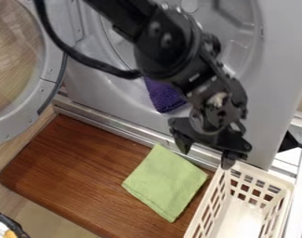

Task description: Move the white basket on the left side of the green cloth

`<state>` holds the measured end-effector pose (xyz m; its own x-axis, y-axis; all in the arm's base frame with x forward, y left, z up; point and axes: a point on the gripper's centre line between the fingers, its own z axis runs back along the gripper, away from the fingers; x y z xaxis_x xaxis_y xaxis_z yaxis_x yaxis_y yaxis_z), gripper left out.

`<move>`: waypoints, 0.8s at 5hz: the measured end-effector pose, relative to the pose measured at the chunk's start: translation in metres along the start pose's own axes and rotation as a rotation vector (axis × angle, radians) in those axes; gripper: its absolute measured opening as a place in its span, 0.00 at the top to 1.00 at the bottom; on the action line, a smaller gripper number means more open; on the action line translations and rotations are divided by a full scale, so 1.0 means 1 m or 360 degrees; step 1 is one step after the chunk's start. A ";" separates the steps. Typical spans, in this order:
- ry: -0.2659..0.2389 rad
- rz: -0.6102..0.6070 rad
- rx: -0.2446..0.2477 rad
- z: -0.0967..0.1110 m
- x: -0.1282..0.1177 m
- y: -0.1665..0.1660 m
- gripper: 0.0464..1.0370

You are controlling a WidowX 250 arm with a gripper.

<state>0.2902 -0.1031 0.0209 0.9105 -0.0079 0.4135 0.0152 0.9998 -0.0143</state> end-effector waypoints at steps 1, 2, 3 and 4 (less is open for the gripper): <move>0.0063 0.0018 0.0019 -0.010 -0.017 0.001 0.04; 0.0118 0.0044 0.0019 -0.020 -0.028 0.001 0.04; 0.0173 0.0040 -0.0033 -0.033 -0.038 -0.005 0.09; 0.0113 -0.0035 -0.0140 -0.039 -0.036 -0.015 0.38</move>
<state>0.2738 -0.1184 -0.0295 0.9364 -0.0342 0.3493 0.0688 0.9938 -0.0872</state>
